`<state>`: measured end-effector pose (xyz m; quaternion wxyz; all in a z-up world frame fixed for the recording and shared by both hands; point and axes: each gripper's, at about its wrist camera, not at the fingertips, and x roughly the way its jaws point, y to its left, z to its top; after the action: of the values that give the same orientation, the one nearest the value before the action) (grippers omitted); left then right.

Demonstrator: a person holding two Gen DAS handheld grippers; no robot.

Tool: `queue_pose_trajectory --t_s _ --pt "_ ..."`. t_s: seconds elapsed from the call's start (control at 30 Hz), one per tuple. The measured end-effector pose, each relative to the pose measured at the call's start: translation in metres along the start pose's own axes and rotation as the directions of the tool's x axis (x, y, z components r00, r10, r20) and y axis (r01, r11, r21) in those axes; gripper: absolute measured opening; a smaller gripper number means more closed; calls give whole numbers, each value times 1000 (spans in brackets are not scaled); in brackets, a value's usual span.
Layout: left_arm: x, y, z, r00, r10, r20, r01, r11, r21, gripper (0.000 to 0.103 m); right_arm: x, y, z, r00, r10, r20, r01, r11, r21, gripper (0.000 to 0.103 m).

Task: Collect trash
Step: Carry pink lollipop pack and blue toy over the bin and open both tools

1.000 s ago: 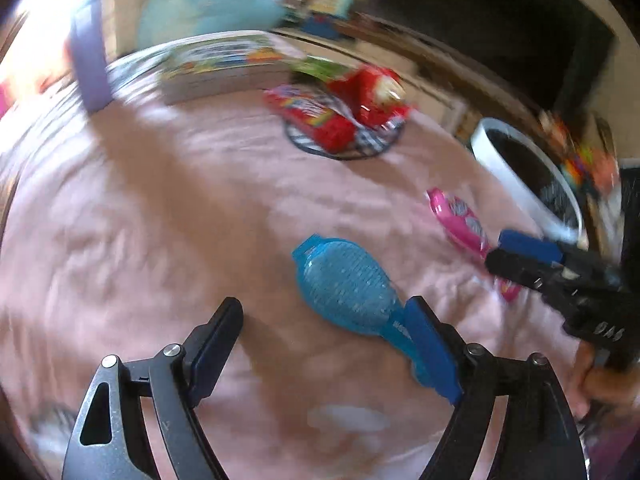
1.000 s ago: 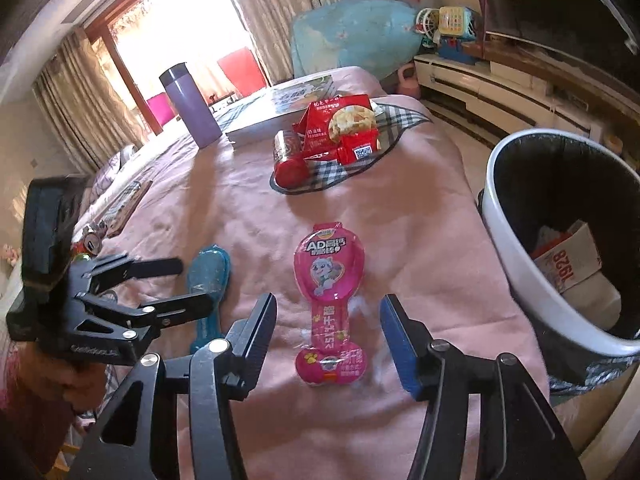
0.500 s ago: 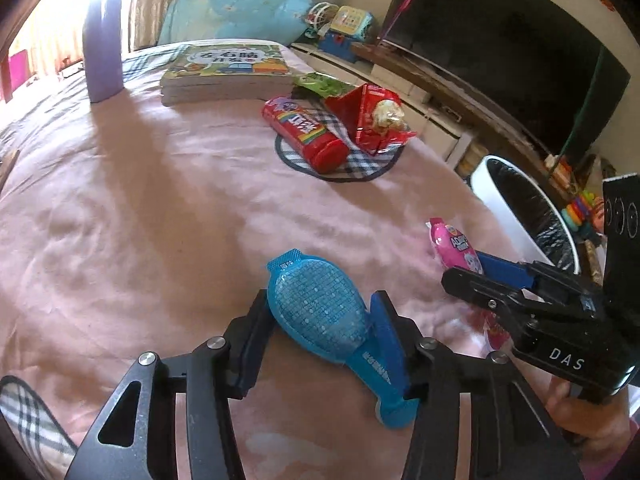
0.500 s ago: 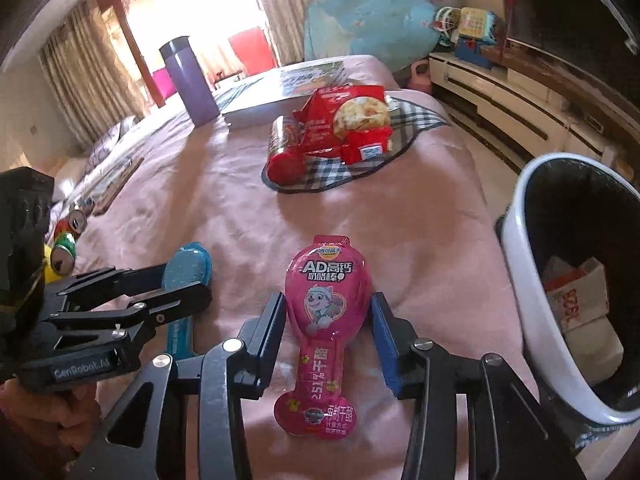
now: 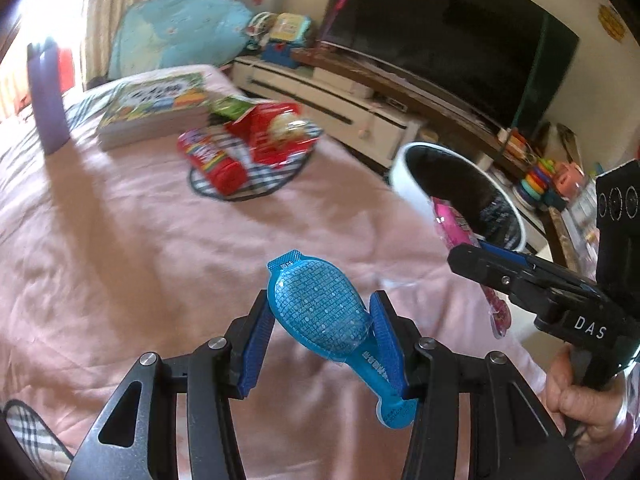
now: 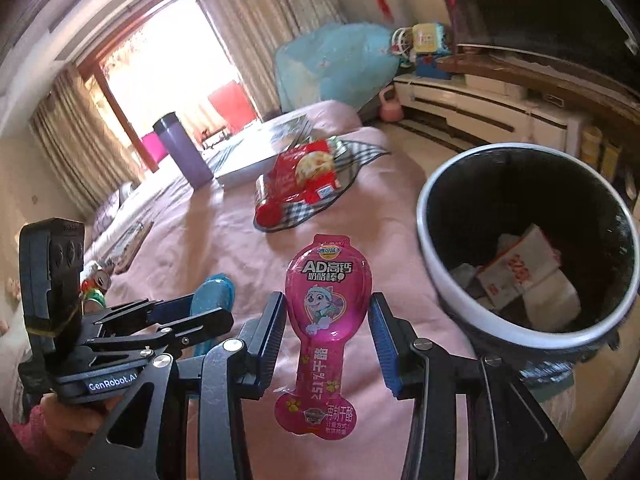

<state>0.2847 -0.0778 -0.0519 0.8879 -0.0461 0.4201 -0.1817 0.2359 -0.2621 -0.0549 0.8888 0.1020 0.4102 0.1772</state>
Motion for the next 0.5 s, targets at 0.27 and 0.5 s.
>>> queue_pose_trajectory --t_s 0.27,0.5 --pt "-2 -39 8 1000 -30 5 30 996 79 47 -29 -21 -5 998 -35 50 32 998 53 43" --pt "10 -64 20 998 -55 -13 56 993 107 19 -48 -45 -4 994 -70 84 61 993 97 43"
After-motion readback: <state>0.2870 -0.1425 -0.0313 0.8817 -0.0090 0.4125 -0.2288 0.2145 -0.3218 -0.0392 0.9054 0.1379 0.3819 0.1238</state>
